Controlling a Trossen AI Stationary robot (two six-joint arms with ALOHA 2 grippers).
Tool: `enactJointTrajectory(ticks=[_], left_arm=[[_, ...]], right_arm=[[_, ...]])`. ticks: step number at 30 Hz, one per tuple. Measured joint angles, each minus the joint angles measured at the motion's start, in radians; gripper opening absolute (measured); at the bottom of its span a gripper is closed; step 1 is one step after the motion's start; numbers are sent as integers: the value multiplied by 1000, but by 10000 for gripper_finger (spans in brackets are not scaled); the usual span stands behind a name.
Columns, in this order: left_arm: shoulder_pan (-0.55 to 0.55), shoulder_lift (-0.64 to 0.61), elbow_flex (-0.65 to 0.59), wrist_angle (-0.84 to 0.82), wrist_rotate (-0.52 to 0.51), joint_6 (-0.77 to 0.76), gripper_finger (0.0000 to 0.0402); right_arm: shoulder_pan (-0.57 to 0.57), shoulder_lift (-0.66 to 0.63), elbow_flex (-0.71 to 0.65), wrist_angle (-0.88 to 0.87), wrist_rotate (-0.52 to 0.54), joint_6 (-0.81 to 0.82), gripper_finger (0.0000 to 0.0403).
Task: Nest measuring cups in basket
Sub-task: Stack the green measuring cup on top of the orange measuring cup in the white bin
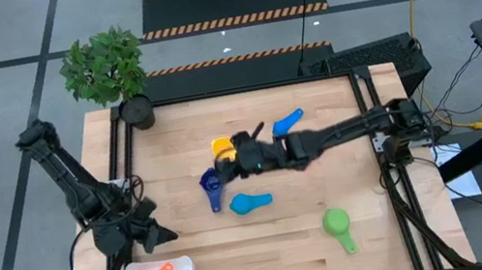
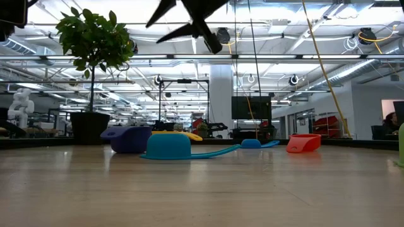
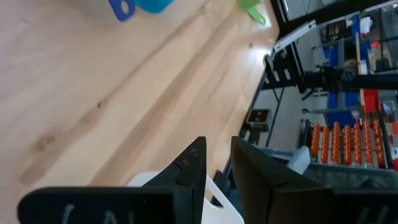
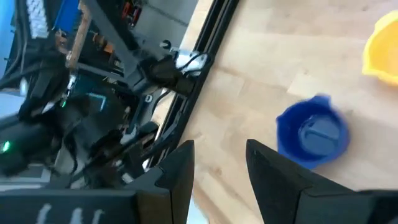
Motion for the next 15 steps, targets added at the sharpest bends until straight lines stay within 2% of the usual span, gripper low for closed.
enactJointTrajectory(ticks=[8,15], left_arm=[[62,-1,0,-28,0,32,76],[98,-1,0,-38,0,31,76]], right_arm=[[-57,0,0,-82,-53,-6,140],[-70,0,0,-187,-155,-15,154]])
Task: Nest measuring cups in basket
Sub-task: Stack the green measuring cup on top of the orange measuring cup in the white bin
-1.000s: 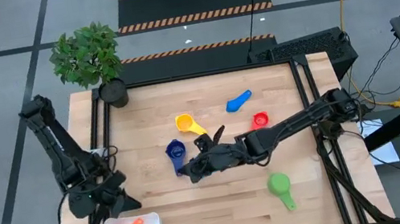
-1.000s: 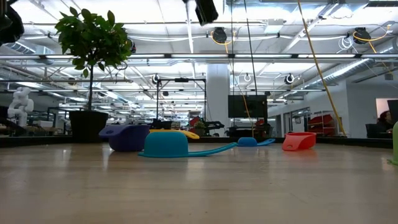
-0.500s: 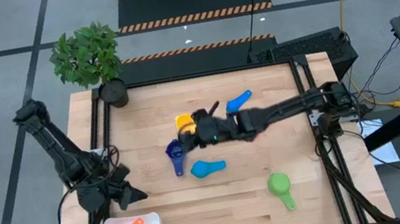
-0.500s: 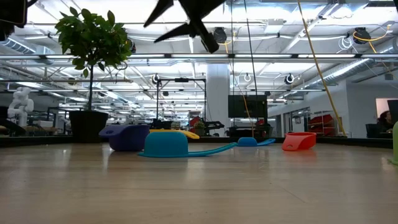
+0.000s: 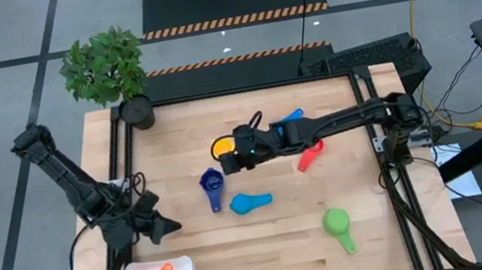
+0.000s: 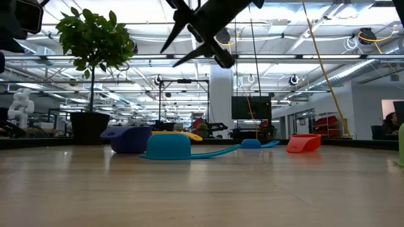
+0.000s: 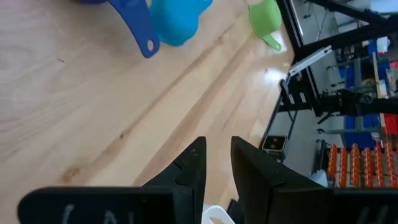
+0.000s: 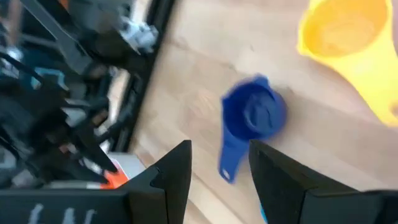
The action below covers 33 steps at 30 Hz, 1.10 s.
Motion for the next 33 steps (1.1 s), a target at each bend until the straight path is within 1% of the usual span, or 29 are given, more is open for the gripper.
enactJointTrajectory(ticks=[2,5,7,13,16,21,22,24,27,29,30,33], left_arm=[[11,0,0,-5,0,0,76],[28,0,0,-18,0,0,76],[38,0,0,-21,0,0,76],[47,0,0,-21,0,-14,76],[47,0,0,-21,0,-14,76],[47,0,0,-25,-3,-46,76],[47,0,0,-25,-4,-56,76],[52,0,0,-27,-6,-67,76],[70,0,0,-27,-11,-78,76],[85,0,0,-27,-11,-92,76],[92,0,0,-27,-11,-98,76],[113,0,0,-26,-11,-123,76]], right_arm=[[-7,0,0,-32,-66,-1,160],[-16,0,0,-83,-211,-26,169],[-19,0,0,-120,-287,-58,174],[-9,0,0,-310,-370,-158,185],[4,-6,0,-446,-415,-217,185],[58,-61,0,-732,-396,-334,185],[74,-76,0,-787,-372,-350,185],[109,-108,0,-883,-288,-366,185],[178,-158,0,-979,-149,-328,185],[225,-188,0,-1021,-86,-283,185],[248,-200,0,-1034,-68,-257,185],[302,-234,-14,-1045,-76,-190,185]])
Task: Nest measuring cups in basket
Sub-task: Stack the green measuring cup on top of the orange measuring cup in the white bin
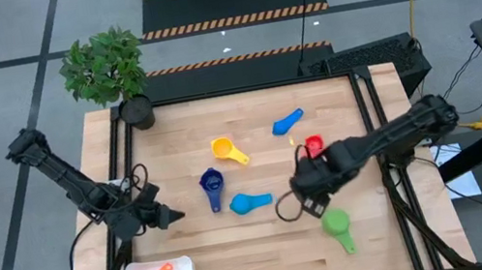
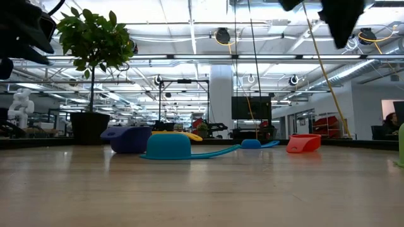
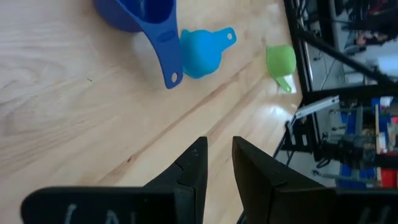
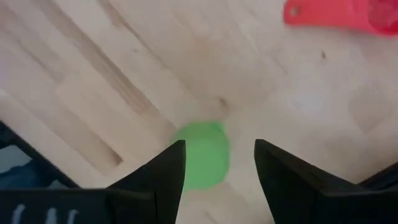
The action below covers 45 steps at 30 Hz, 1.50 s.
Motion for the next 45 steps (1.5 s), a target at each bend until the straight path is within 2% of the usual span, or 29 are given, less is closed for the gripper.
enactJointTrajectory(ticks=[4,8,12,16,19,24,29,37,41,45], left_arm=[[29,0,0,0,-1,4,76],[54,0,0,5,-1,4,76],[69,0,0,33,-2,19,76],[72,0,0,34,-1,20,76],[72,0,0,34,-1,20,76],[72,0,0,34,-1,31,76],[72,0,0,29,-1,64,76],[72,0,0,26,-1,73,76],[72,0,0,27,-1,97,76],[72,0,0,28,-1,124,76]], right_arm=[[68,-47,-90,12,-51,135,185],[143,-93,-239,99,-215,307,185],[226,-137,-395,372,-305,491,185],[301,-141,-503,679,-303,677,198],[344,-116,-544,775,-279,750,224],[400,-100,-578,765,-261,828,267],[438,-94,-587,780,-256,839,292],[456,-37,-588,809,-254,874,295],[451,-23,-588,845,-202,908,292],[452,13,-588,850,-206,925,287]])
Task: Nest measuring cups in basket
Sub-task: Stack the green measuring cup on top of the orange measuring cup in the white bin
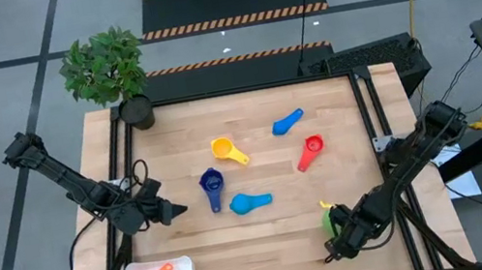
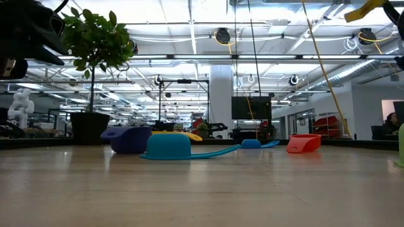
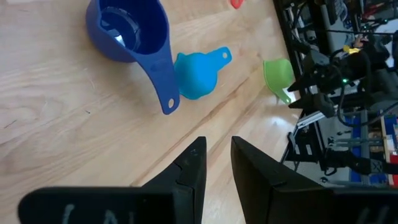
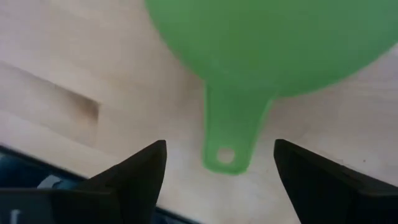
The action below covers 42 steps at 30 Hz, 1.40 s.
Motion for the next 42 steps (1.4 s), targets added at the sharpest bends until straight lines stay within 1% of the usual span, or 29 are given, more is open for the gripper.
enactJointTrajectory(ticks=[4,8,13,19,23,28,35,39,42], left_arm=[[0,0,0,0,12,13,76],[0,0,0,-2,42,18,76],[0,0,0,1,45,18,76],[0,0,0,1,87,41,76],[-1,0,0,1,108,63,76],[-1,0,0,-1,114,70,76],[-1,0,0,-1,114,78,76],[-1,0,0,-1,115,78,76],[-1,0,0,-2,115,78,76]], right_arm=[[9,38,0,60,-28,13,287],[17,66,1,108,-30,51,286],[17,77,4,81,-26,66,286],[6,77,4,64,-22,17,279],[7,78,2,95,-11,33,253],[7,78,0,93,-3,75,202],[7,78,1,76,-3,75,140],[7,78,2,77,0,69,117],[7,78,2,77,1,69,113]])
